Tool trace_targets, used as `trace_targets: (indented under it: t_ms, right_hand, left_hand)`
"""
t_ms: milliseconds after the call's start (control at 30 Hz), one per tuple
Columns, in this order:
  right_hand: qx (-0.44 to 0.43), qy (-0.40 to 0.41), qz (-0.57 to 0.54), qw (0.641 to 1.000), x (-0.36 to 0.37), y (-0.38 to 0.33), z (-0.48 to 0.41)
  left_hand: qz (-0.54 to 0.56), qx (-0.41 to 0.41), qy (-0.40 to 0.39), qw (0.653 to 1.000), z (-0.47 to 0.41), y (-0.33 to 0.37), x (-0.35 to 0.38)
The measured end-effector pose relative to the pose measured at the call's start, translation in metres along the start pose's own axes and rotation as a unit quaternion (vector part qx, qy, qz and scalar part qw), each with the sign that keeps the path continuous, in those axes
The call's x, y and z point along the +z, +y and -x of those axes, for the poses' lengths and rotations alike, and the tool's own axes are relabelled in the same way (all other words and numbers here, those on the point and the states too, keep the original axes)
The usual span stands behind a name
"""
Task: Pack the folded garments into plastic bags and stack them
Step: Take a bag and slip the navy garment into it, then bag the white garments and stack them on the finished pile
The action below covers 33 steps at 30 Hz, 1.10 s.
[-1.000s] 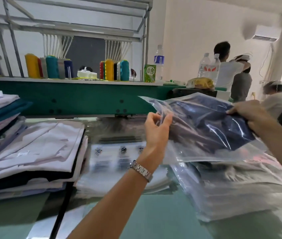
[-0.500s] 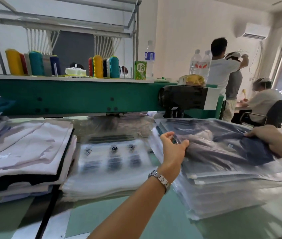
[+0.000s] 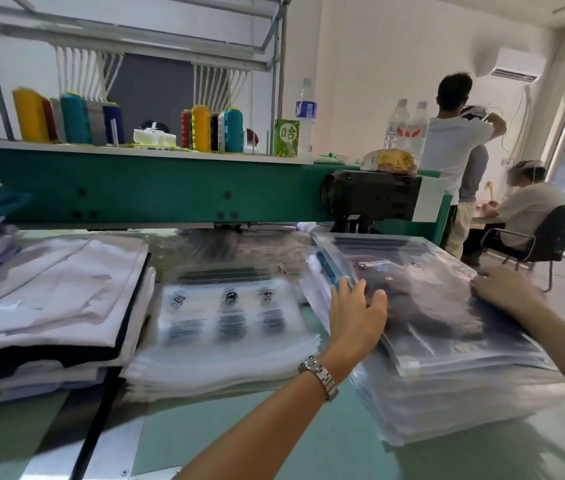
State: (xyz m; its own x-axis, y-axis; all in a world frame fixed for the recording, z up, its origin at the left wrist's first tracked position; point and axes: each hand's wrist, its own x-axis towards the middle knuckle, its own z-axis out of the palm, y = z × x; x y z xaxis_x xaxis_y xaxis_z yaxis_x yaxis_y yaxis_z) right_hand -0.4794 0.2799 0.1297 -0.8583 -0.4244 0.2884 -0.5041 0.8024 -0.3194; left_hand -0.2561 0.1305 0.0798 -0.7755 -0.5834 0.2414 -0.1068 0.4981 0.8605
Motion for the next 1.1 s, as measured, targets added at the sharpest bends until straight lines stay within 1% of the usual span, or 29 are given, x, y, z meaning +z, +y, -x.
trace_targets:
  t_ms: [100,167,233,300,400,467,533,600,667,733,800,867,967,1033,1100]
  right_hand:
    - [-0.021,-0.006,0.008,1.000,-0.004,-0.053,0.020]
    - [-0.044,-0.036,0.009,0.998,-0.007,-0.093,0.040]
    - [-0.095,-0.050,0.055,0.993,-0.008,-0.130,0.065]
    - [-0.158,-0.030,0.101,0.982,-0.004,-0.166,0.094]
    - [-0.243,-0.038,0.049,0.968,0.013,-0.213,0.142]
    - [-0.271,-0.052,0.009,0.961,0.034,-0.234,0.163]
    - [-0.290,-0.059,-0.039,0.954,0.059,-0.249,0.175]
    - [-0.307,-0.083,-0.094,0.944,0.087,-0.262,0.183]
    - [-0.331,-0.113,-0.133,0.927,0.116,-0.275,0.187]
    - [-0.350,-0.128,-0.160,0.914,0.144,-0.289,0.190]
    - [-0.363,-0.141,-0.164,0.906,0.165,-0.301,0.192]
    - [-0.391,-0.161,-0.164,0.891,0.183,-0.310,0.193]
    - [-0.444,-0.193,-0.165,0.859,0.203,-0.314,0.196]
    - [-0.457,-0.205,-0.161,0.851,0.211,-0.314,0.198]
    - [-0.473,-0.187,-0.142,0.849,0.217,-0.312,0.196]
  left_hand:
    - [0.025,0.009,0.027,0.999,0.002,-0.001,-0.008]
    - [0.044,0.029,0.045,0.998,0.006,-0.004,-0.015]
    - [0.048,0.064,0.077,0.994,0.010,-0.013,-0.024]
    - [0.051,0.095,0.111,0.988,0.013,-0.024,-0.037]
    - [0.054,0.120,0.142,0.981,0.019,-0.047,-0.064]
    - [0.055,0.118,0.165,0.978,0.025,-0.069,-0.083]
    - [0.049,0.098,0.195,0.975,0.035,-0.090,-0.105]
    - [0.013,0.088,0.221,0.971,0.047,-0.109,-0.125]
    - [-0.046,0.078,0.242,0.966,0.056,-0.129,-0.145]
    - [-0.110,0.067,0.271,0.954,0.066,-0.146,-0.164]
    - [-0.173,0.073,0.297,0.936,0.075,-0.161,-0.182]
    - [-0.233,0.077,0.296,0.923,0.084,-0.172,-0.197]
    - [-0.306,0.084,0.229,0.920,0.097,-0.188,-0.211]
    - [-0.350,0.098,0.187,0.913,0.106,-0.196,-0.217]
    - [-0.370,0.109,0.181,0.905,0.112,-0.202,-0.223]
